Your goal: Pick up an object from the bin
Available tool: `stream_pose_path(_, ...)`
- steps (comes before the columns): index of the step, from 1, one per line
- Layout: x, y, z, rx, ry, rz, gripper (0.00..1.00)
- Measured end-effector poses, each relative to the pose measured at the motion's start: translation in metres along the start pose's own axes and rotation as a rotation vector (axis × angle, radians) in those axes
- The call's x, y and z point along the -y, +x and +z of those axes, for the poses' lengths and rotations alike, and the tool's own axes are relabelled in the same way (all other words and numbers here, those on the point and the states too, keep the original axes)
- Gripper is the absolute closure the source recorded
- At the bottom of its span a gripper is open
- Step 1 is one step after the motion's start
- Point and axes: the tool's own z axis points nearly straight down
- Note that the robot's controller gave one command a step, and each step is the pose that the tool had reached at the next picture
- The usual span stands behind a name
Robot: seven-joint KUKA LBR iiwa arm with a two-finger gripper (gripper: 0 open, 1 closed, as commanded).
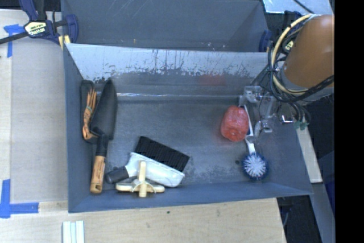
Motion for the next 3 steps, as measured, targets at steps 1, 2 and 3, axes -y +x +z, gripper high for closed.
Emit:
stream_pose_path(1,0.0,0.0,0.0,0.0,0.0,0.0,0.0)
stream_pose_path(2,0.006,-0.004,0.052,0.005,0.001,-0.184,0.0)
stream_pose_path(3,0.008,-0.007,0.074,0.008,0.0,-0.126,0.0)
